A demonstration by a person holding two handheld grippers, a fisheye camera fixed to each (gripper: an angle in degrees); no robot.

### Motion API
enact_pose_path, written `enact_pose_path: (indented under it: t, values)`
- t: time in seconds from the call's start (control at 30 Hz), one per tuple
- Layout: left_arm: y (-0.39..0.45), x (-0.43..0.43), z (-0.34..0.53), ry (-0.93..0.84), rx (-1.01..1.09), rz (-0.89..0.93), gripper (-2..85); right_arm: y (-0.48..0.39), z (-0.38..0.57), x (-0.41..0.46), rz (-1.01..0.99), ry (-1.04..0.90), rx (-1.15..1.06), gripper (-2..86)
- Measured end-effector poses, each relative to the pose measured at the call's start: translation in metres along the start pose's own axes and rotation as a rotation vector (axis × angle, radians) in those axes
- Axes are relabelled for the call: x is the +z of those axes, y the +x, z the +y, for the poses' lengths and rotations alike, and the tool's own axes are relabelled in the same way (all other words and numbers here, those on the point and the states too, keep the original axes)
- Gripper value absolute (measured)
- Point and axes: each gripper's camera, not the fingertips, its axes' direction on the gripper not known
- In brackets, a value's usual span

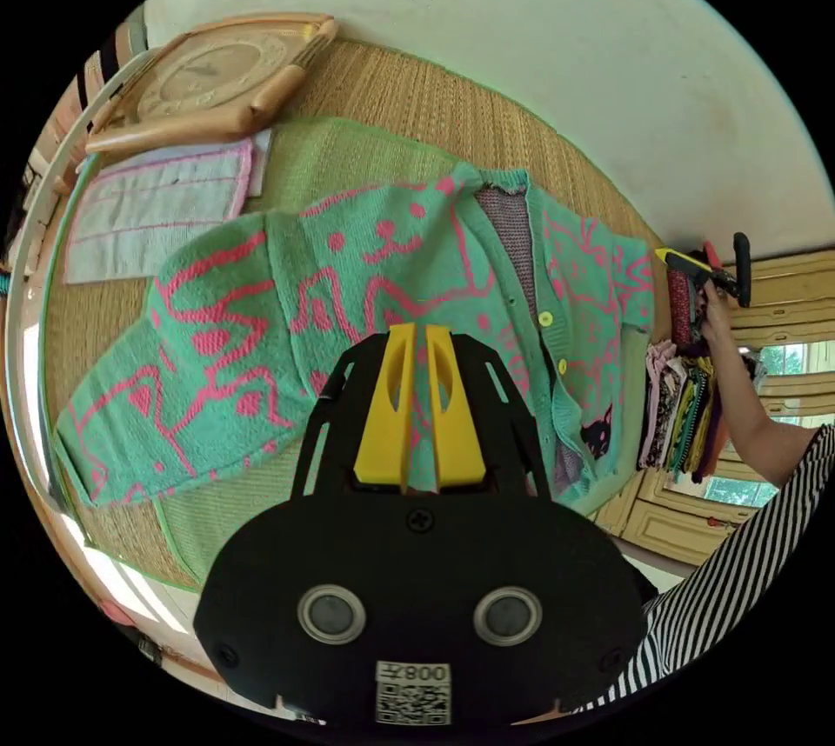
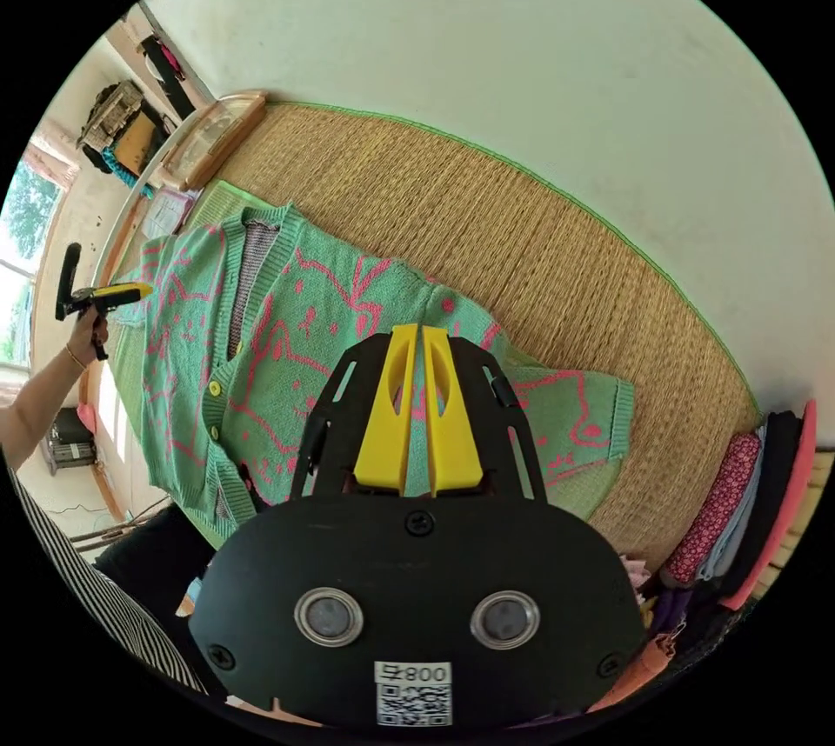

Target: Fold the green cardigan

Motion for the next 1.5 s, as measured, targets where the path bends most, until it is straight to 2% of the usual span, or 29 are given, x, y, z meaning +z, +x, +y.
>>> enact_pose_path:
  t: [0.07, 0.17, 0.3, 0.37, 0.43, 0.6, 0.83, 1.0, 1.1, 1.23, 1.33, 1.5]
  values:
    - [-0.002, 0.030, 0.042, -0.071, -0.077, 0.147, 2.0, -0.008, 0.028, 0.002, -0.103, -0.004, -0.027, 0.6]
    - [0.016, 0.071, 0.078, -0.159, -0.086, 0.316, 2.3, -0.046, 0.072, 0.041, -0.295, -0.134, -0.102, 1.7]
    - [0.046, 0.110, 0.100, -0.226, -0.071, 0.367, 2.7, -0.101, 0.135, 0.123, -0.402, -0.404, -0.171, 4.9]
    - [0.063, 0.133, 0.108, -0.269, -0.033, 0.411, 3.3, -0.109, 0.157, 0.146, -0.471, -0.457, -0.138, 6.5]
    - [0.075, 0.151, 0.113, -0.321, 0.002, 0.376, 3.6, -0.110, 0.177, 0.164, -0.544, -0.481, -0.084, 7.7]
    - [0.099, 0.185, 0.125, -0.373, 0.069, 0.362, 4.2, -0.109, 0.194, 0.176, -0.529, -0.469, -0.074, 7.1]
    - [0.122, 0.218, 0.140, -0.364, 0.079, 0.390, 4.5, -0.107, 0.209, 0.184, -0.531, -0.485, -0.134, 1.5]
    - [0.133, 0.225, 0.158, -0.351, 0.099, 0.339, 4.9, -0.091, 0.228, 0.181, -0.564, -0.458, -0.078, 0.4]
    - [0.135, 0.223, 0.173, -0.331, 0.093, 0.291, 5.5, -0.076, 0.240, 0.168, -0.501, -0.428, -0.044, 0.2]
    - [0.141, 0.223, 0.196, -0.330, 0.110, 0.209, 6.4, -0.031, 0.265, 0.138, -0.360, -0.356, 0.090, 0.1]
    - [0.146, 0.235, 0.210, -0.354, 0.111, 0.175, 7.1, 0.008, 0.290, 0.129, -0.353, -0.322, 0.247, 0.2]
    - [0.162, 0.259, 0.229, -0.384, 0.165, 0.049, 5.6, 0.023, 0.312, 0.121, -0.307, -0.292, 0.368, 0.3]
